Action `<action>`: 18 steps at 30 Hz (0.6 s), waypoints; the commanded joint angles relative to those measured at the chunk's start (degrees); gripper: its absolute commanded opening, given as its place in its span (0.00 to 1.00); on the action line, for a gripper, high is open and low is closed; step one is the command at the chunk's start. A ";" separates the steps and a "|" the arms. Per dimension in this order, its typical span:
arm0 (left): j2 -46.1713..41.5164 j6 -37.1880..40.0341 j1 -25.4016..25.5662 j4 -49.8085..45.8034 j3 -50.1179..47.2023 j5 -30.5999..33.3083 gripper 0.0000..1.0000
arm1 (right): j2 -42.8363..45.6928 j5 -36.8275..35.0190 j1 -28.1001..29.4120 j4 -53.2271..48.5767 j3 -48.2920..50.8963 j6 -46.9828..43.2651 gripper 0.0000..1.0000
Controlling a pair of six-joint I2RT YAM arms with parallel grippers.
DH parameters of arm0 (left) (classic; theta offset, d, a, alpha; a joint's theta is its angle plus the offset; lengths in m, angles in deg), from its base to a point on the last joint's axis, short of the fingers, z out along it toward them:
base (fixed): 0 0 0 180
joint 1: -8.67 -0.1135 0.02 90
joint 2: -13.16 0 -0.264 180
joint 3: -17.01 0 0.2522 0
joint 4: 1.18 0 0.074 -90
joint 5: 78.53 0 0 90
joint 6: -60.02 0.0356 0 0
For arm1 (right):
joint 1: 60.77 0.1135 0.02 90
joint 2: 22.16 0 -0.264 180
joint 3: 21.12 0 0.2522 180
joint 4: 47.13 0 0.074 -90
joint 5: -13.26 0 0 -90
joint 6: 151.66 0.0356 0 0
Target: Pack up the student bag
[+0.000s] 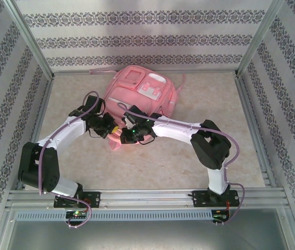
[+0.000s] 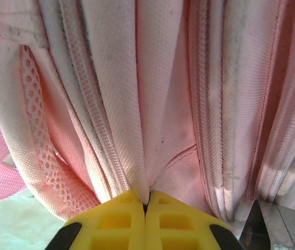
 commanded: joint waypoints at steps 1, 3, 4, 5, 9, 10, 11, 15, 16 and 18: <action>0.11 0.10 -0.48 -1.54 2.63 2.61 0.00 | 3.29 -5.55 -0.17 -3.77 3.01 -1.98 0.00; 0.03 0.37 -0.99 -2.35 3.65 2.69 0.00 | 4.54 -6.97 -0.24 -4.27 4.29 -2.69 0.00; 0.05 0.58 -1.28 -2.91 4.25 2.71 0.00 | 5.15 -7.56 -0.25 -4.45 4.85 -3.05 0.00; -0.06 0.85 -1.52 -3.28 4.64 2.81 0.00 | 5.69 -7.97 -0.35 -4.54 5.28 -3.41 0.00; -0.89 1.27 -2.51 -4.49 5.73 2.67 0.00 | 7.38 -9.36 -1.32 -4.93 7.02 -4.33 0.00; -1.06 1.42 -2.75 -4.79 5.84 2.69 0.00 | 7.89 -9.43 -1.81 -4.72 7.68 -4.22 0.00; -1.28 1.54 -2.98 -5.00 5.90 2.61 0.00 | 8.34 -9.50 -2.27 -4.61 8.25 -4.12 0.00; -1.88 2.21 -3.50 -5.99 5.94 2.31 0.00 | 10.28 -9.68 -4.38 -3.97 10.87 -4.48 0.00; -2.05 2.25 -3.62 -6.03 5.84 2.23 0.00 | 10.58 -9.61 -4.98 -3.90 11.50 -4.66 0.00; -2.39 2.25 -3.70 -6.12 5.49 2.23 0.00 | 11.02 -9.43 -6.10 -3.66 12.72 -4.89 0.00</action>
